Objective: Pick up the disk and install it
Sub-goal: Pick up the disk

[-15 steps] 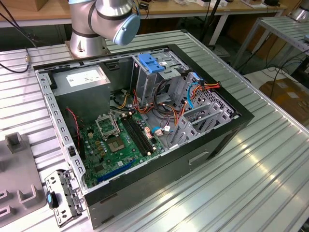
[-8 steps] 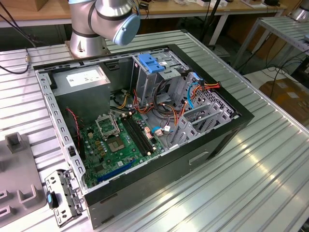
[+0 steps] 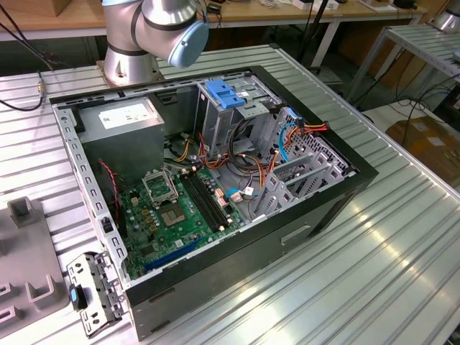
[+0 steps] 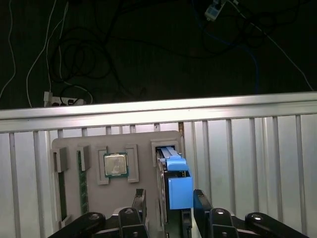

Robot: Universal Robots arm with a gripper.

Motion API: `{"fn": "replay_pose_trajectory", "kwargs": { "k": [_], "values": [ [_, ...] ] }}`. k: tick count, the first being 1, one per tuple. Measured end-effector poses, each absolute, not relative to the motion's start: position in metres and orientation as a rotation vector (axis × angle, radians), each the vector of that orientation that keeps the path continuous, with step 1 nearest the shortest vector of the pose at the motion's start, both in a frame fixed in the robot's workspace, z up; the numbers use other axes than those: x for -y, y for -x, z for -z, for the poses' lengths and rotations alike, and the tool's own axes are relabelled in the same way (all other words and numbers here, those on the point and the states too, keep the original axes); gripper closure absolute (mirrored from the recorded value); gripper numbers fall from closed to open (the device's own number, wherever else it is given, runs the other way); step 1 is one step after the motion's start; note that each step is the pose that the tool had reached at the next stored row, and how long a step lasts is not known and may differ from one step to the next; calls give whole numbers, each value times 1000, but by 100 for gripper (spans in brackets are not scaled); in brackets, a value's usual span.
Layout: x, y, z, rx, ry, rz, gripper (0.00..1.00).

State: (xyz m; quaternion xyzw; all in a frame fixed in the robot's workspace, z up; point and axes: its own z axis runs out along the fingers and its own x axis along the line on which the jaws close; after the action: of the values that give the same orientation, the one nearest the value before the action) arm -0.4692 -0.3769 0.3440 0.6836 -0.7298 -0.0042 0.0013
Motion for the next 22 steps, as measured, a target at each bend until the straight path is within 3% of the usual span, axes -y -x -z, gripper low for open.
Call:
{"fn": "replay_pose_trajectory", "kwargs": {
  "k": [4,5,22],
  "values": [
    [377,469,-342,2291,-2146,13,48],
    [376,469,-339,2291,-2146,13,42],
    [372,471,-308,2290,-2145,13,42]
  ]
}}
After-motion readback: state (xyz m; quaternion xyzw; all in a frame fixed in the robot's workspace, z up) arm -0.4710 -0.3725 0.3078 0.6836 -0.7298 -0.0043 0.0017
